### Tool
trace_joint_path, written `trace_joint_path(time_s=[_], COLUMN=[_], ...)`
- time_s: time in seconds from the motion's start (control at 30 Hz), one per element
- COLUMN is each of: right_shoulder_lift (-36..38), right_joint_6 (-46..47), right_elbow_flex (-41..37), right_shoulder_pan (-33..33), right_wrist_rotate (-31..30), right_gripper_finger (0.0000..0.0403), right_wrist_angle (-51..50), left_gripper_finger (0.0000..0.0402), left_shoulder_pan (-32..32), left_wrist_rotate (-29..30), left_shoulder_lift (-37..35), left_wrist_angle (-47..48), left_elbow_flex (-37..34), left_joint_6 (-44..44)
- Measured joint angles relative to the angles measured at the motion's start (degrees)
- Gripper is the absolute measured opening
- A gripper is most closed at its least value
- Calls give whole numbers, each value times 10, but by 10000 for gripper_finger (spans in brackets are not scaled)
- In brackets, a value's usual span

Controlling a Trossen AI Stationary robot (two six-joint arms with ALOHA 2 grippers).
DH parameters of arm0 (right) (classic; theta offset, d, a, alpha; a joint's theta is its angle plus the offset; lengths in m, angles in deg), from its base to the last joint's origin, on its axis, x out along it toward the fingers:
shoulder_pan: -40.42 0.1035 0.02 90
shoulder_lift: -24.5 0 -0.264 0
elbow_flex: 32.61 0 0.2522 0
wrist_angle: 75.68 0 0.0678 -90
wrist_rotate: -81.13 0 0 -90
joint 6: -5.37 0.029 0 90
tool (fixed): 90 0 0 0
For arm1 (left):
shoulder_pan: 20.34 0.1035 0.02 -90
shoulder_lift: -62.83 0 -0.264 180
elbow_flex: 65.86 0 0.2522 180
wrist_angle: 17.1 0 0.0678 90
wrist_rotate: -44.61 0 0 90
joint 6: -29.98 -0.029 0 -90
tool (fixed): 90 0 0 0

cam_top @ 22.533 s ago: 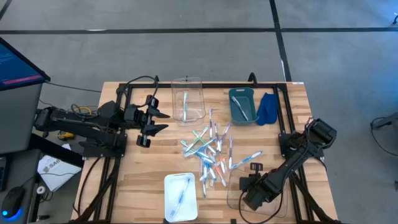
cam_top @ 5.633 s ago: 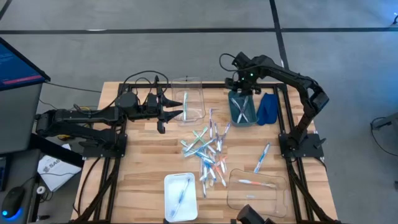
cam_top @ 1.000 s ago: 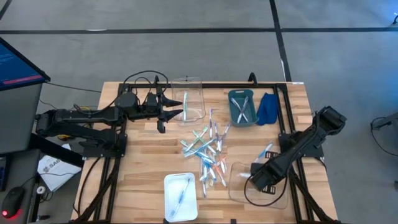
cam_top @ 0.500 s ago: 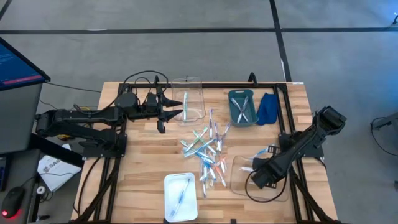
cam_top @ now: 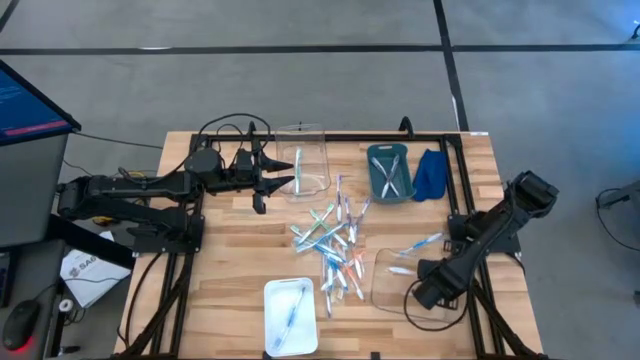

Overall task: Pick & Place Toothbrushes
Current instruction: Adjust the bottom transparent bin

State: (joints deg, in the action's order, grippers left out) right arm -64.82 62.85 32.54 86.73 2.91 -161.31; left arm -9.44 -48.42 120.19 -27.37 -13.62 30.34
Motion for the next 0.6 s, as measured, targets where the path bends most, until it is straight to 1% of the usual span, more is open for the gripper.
trace_joint_path(time_s=[0.3, 0.6], right_shoulder_lift=[0, 0], right_joint_6=[31, 21], right_elbow_flex=[0, 0], right_shoulder_pan=[31, 32], right_wrist_rotate=[46, 40], right_gripper_finger=[0, 0], right_wrist_angle=[-43, -92], left_gripper_finger=[135, 135], left_shoulder_pan=[0, 0], left_wrist_rotate=[0, 0], left_shoulder_lift=[0, 0], left_wrist_angle=[0, 0], left_elbow_flex=[0, 0], left_joint_6=[0, 0])
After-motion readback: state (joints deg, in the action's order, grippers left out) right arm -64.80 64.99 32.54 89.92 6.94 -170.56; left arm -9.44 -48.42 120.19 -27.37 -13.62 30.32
